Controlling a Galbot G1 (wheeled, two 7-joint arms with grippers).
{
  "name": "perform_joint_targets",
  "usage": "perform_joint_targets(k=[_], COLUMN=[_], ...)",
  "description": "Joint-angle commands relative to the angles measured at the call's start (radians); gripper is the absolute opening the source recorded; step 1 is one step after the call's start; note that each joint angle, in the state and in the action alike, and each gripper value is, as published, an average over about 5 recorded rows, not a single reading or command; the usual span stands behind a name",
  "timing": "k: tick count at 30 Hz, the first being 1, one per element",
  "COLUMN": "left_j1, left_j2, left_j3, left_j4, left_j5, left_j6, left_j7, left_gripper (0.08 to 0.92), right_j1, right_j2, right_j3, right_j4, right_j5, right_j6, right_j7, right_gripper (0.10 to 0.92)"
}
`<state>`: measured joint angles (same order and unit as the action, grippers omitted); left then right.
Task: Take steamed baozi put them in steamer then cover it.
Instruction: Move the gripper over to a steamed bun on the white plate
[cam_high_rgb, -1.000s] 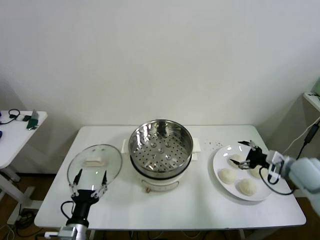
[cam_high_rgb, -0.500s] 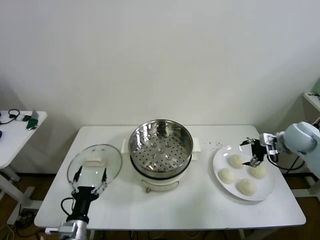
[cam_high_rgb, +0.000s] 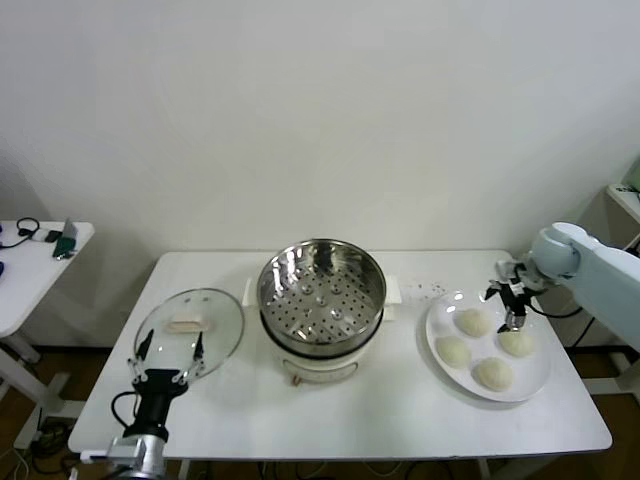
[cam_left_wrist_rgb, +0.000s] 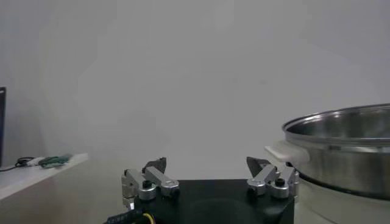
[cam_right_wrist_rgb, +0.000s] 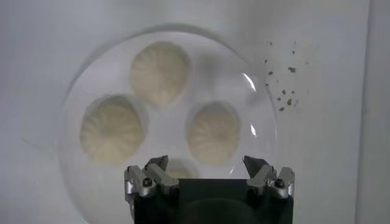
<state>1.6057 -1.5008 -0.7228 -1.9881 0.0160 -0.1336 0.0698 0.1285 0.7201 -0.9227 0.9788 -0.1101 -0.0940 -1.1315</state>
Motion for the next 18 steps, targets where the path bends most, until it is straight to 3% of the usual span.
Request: perform_joint_targets(k=[1,18], left_j1=[-0.003,-0.015], left_j2=[0.002,-0.001], left_j3=[-0.002,-0.012], left_j4=[0.001,0.005], left_j5=[-0.001,0.002], left_j6=[0.006,0.029], left_j7=[-0.001,-0.011], left_gripper=[0.823,0.823], right_j1=[0.012,-0.073], right_j2=[0.129,0.211], right_j3=[-0.046,0.042], right_j4=[-0.178,-0.279], right_j5=[-0.05,-0.101], right_j6=[0.025,0.062], right_j7=[-0.014,0.013], right_gripper=[0.823,0.823])
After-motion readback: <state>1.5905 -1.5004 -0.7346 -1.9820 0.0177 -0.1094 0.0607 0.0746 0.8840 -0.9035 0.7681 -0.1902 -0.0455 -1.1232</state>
